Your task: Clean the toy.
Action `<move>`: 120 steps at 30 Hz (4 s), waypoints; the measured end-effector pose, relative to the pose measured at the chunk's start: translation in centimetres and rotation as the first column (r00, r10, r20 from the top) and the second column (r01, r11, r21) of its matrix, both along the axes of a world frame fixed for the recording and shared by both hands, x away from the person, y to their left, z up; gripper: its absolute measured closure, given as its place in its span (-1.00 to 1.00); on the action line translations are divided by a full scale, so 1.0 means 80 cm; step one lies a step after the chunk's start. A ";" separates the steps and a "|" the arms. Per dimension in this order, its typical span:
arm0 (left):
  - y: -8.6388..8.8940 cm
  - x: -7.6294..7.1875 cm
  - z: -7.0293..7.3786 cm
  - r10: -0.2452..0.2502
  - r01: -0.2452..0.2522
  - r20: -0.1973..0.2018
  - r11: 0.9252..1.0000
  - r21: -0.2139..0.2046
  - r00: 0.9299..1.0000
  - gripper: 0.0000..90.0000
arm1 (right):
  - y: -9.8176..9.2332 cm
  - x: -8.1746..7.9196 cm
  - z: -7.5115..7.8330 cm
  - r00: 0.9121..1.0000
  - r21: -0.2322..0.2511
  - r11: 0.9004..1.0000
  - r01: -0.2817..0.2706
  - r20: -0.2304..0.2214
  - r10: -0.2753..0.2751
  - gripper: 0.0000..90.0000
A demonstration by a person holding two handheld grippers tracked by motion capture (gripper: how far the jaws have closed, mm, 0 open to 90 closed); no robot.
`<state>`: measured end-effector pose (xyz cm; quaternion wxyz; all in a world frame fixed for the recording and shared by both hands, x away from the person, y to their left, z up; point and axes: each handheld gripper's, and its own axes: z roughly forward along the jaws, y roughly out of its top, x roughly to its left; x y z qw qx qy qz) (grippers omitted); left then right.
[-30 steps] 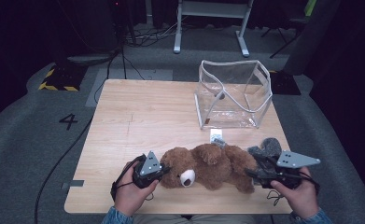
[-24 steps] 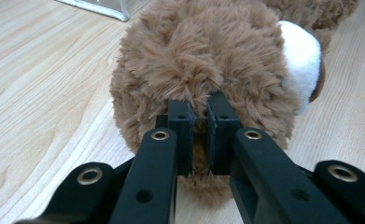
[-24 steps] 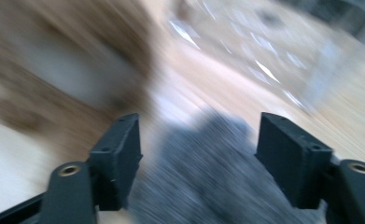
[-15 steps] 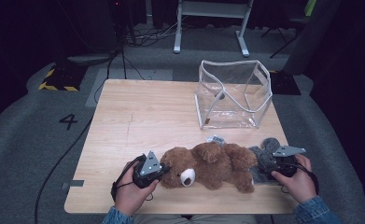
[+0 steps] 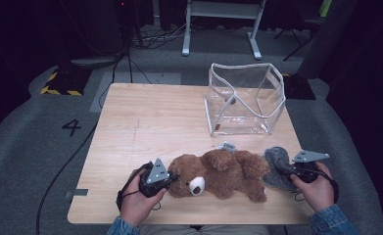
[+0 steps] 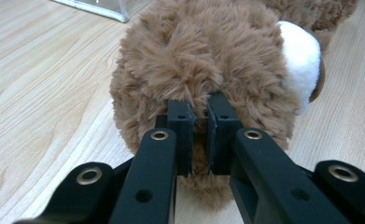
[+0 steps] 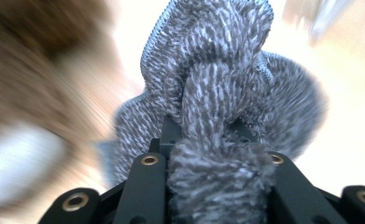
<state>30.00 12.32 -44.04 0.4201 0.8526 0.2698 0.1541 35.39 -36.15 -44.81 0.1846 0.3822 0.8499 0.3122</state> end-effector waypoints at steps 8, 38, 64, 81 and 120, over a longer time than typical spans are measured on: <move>-0.001 -0.001 -0.001 0.002 -0.002 -0.002 1.000 -0.003 1.000 0.83 | 0.062 -0.044 0.118 0.963 0.041 0.982 -0.183 0.208 0.171 0.64; -0.001 -0.001 -0.002 0.002 -0.002 -0.003 1.000 0.001 1.000 0.86 | 0.299 -0.025 0.069 0.819 -0.011 0.830 -0.558 0.156 0.553 0.62; 0.001 0.001 -0.004 0.019 -0.019 0.015 1.000 -0.007 1.000 0.87 | 0.087 -0.010 0.061 0.979 -0.029 0.986 -0.162 0.119 0.165 0.62; -0.003 0.004 -0.006 0.042 -0.041 0.041 0.999 -0.006 0.998 0.83 | 0.215 -0.063 0.132 0.844 0.072 0.871 -0.487 0.294 0.448 0.61; -0.003 0.012 -0.008 0.069 -0.068 0.055 0.998 -0.012 0.996 0.84 | 0.081 -0.038 0.017 0.976 -0.095 0.978 -0.184 0.104 0.194 0.60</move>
